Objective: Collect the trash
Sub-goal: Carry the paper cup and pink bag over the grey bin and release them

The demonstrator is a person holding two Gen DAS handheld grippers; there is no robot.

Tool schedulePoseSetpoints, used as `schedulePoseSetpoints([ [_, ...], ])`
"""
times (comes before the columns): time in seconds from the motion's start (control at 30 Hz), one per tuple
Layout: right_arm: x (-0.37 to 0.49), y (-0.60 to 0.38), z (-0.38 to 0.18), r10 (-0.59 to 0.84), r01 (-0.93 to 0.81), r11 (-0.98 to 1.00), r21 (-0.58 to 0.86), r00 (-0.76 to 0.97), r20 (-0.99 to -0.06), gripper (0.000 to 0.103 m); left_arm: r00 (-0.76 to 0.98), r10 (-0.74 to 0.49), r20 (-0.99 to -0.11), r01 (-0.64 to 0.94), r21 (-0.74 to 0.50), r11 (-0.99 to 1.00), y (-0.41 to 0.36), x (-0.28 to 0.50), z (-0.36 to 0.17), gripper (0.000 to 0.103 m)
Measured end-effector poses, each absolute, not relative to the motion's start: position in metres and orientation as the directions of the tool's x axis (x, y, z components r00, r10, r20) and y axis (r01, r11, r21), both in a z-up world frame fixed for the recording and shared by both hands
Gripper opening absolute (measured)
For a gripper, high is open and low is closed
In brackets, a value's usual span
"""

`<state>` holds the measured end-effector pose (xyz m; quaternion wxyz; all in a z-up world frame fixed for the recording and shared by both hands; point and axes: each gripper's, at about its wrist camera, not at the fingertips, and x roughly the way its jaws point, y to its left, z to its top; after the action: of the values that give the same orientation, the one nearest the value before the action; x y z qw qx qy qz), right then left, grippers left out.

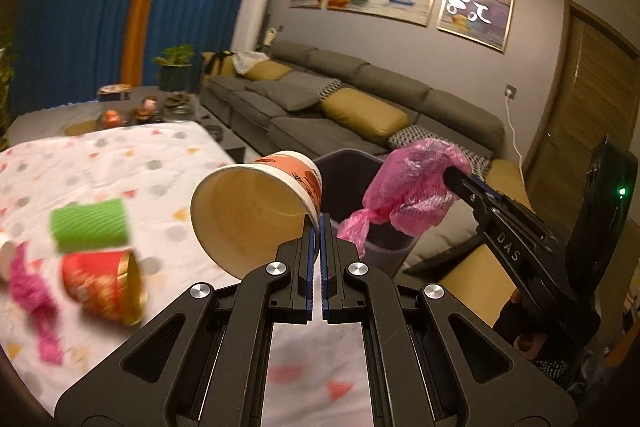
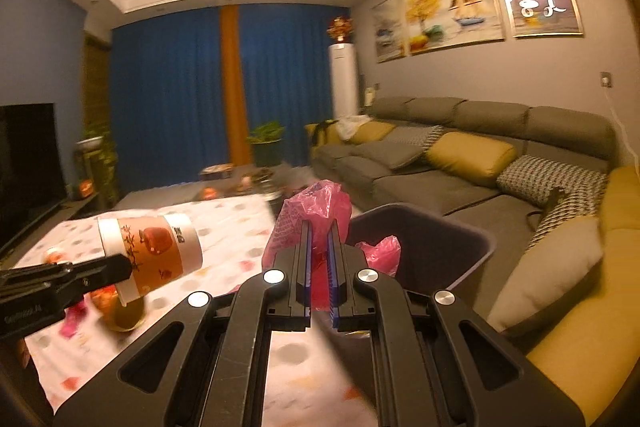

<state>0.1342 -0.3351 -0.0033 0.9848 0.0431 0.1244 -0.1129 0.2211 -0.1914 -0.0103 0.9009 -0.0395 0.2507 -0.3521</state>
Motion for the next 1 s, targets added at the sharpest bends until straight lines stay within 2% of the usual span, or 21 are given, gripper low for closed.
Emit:
schedulePoseSetpoints([
  [0.37, 0.16, -0.386, -0.017, -0.287, 0.317, 0.947, 0.06, 0.912, -0.292, 0.008, 0.564, -0.682, -0.467, 0.656, -0.249, 0.713, -0.264, 0.262, -0.023, 0.002],
  [1.0, 0.189, -0.407, -0.034, -0.297, 0.336, 0.94, 0.061, 0.893, -0.339, 0.008, 0.505, -0.687, -0.523, 0.671, -0.264, 0.693, -0.311, 0.293, -0.049, 0.002],
])
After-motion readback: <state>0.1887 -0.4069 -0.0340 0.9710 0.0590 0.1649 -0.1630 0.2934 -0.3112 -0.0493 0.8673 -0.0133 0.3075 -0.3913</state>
